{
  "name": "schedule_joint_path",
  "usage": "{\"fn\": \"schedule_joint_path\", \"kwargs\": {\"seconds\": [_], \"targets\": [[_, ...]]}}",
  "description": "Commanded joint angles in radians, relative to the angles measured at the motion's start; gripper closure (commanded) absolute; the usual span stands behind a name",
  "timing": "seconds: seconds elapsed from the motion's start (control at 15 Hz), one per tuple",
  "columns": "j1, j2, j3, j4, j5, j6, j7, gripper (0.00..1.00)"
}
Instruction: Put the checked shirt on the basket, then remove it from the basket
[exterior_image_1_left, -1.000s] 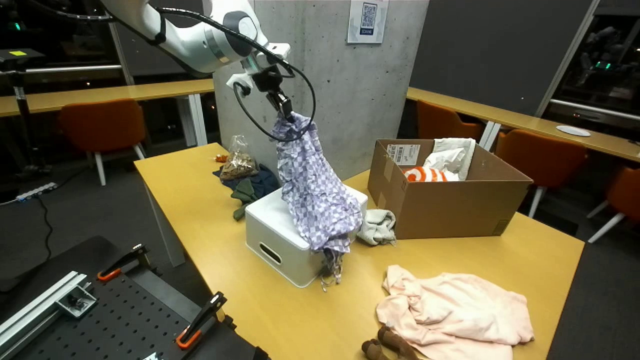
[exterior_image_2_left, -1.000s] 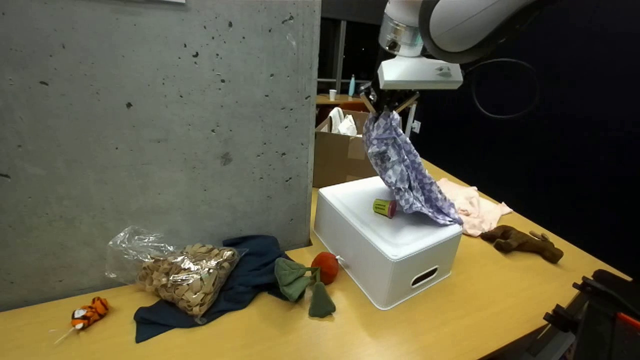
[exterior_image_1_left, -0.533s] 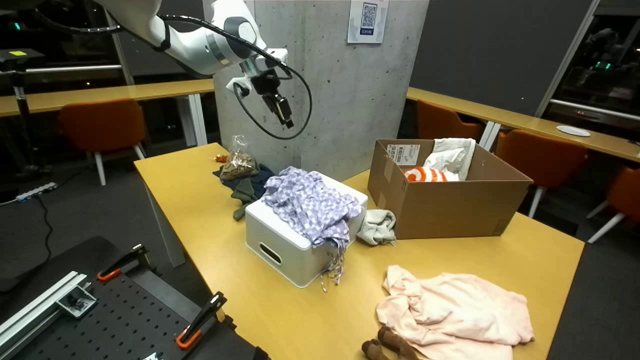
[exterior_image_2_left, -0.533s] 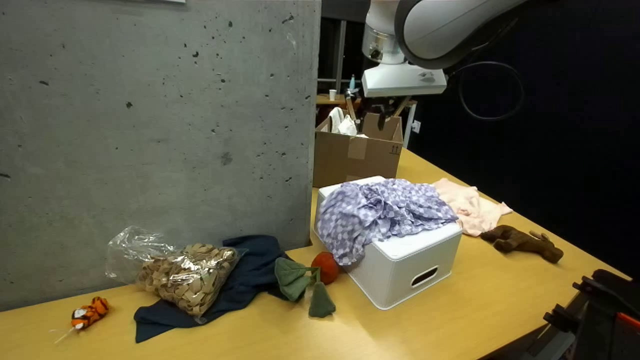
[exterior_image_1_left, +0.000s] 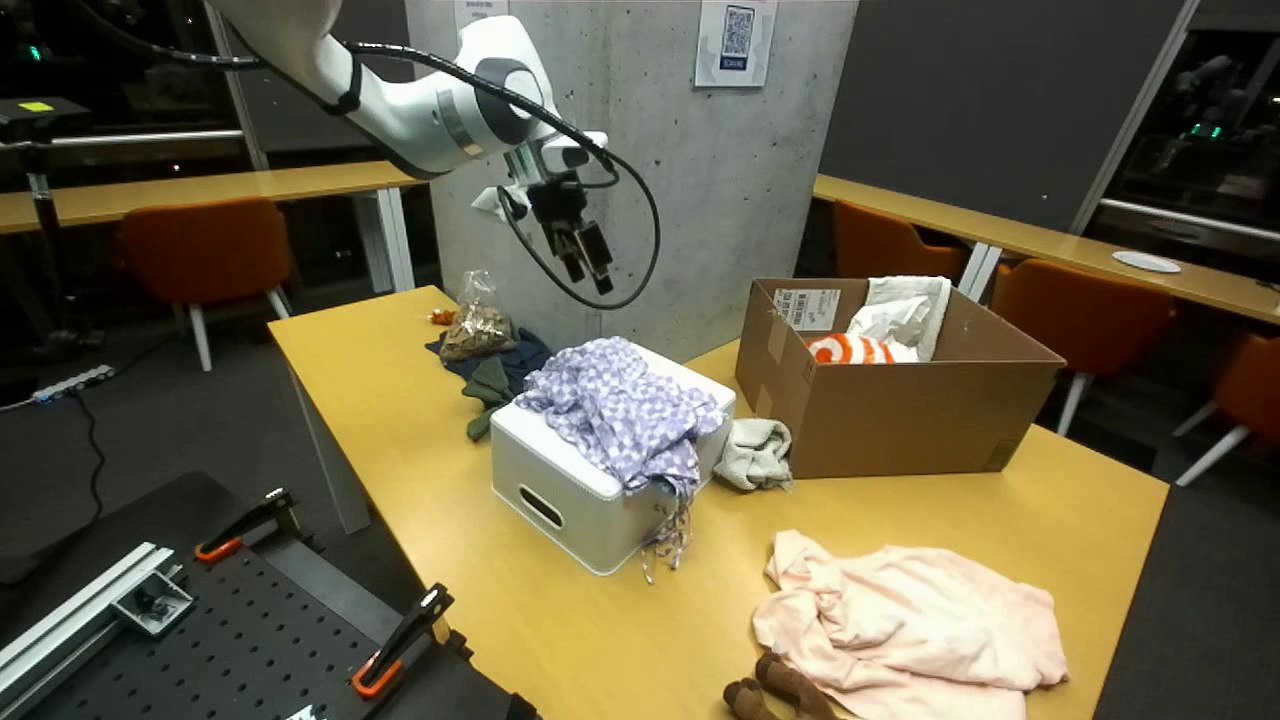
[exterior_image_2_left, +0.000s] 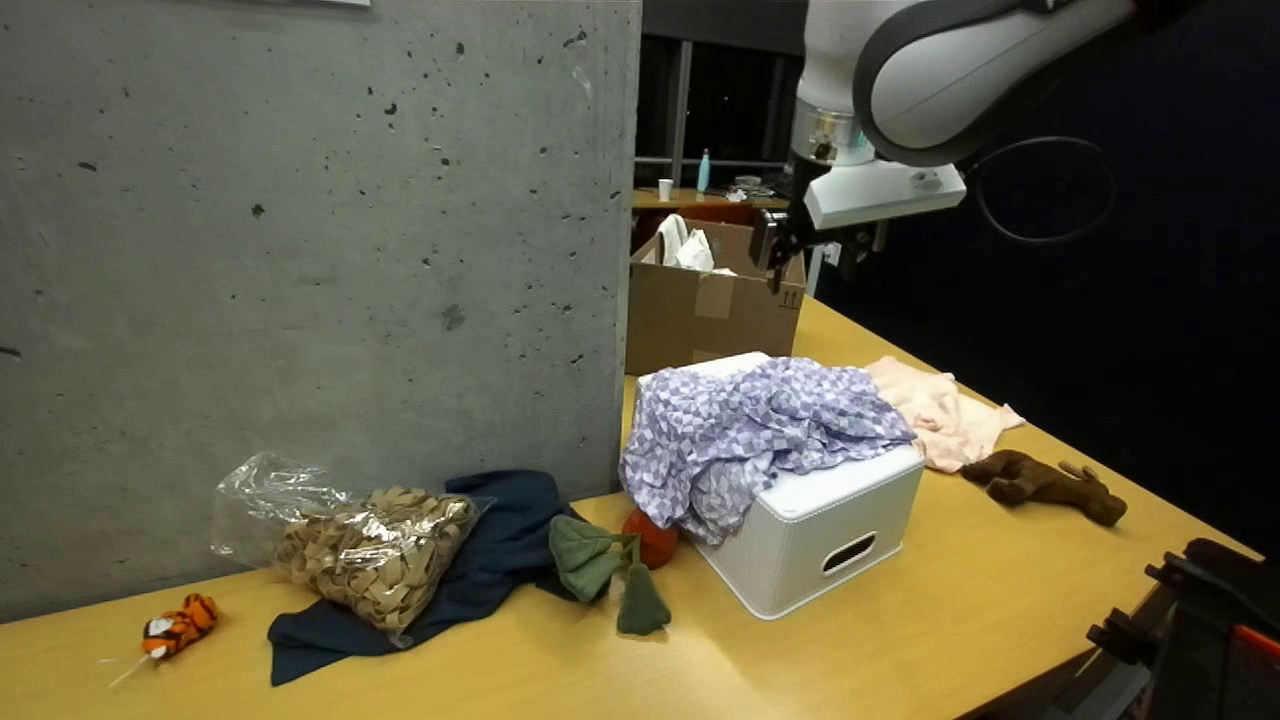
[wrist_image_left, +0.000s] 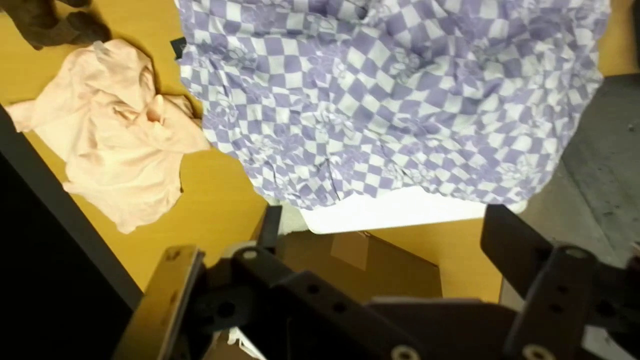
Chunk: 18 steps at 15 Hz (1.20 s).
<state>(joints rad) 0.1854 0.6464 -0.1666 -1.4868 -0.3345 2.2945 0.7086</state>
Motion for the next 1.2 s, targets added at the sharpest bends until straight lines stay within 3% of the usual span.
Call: {"fn": "schedule_joint_path", "kwargs": {"seconds": [0.0, 0.8, 1.13], "targets": [[-0.052, -0.004, 0.021, -0.078, 0.043, 0.04, -0.1, 0.0], [-0.106, 0.145, 0.06, -0.018, 0.155, 0.207, -0.439, 0.0], [-0.135, 0.267, 0.061, 0.095, 0.179, 0.23, -0.512, 0.0]]}}
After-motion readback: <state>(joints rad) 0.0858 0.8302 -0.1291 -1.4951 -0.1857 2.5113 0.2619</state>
